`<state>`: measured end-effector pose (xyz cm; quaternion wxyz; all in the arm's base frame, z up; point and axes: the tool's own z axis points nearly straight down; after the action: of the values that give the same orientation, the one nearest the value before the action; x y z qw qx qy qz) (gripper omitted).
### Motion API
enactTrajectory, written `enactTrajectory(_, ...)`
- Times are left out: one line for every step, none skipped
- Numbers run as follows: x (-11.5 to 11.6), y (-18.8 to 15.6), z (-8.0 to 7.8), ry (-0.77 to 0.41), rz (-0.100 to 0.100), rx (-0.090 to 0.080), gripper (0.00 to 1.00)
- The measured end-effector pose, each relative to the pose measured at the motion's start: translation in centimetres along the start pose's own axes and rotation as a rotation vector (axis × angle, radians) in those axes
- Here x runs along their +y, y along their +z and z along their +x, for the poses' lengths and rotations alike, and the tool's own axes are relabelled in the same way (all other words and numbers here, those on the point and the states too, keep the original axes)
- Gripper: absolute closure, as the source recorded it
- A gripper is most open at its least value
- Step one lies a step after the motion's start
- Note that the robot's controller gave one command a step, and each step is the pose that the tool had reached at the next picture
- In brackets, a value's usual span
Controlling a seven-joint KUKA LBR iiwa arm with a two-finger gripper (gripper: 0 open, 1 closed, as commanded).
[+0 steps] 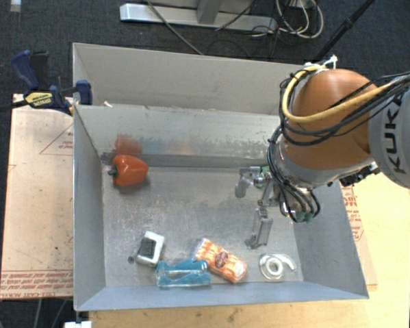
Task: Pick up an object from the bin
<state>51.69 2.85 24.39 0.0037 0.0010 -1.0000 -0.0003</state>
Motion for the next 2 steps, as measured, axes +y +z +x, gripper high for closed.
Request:
enactTrajectory(0.0,-0.4,-0.1,0.001,0.0,-0.008,0.0)
enactTrajectory(3.0,6.2,1.1,-0.029,0.0,-0.013,0.0)
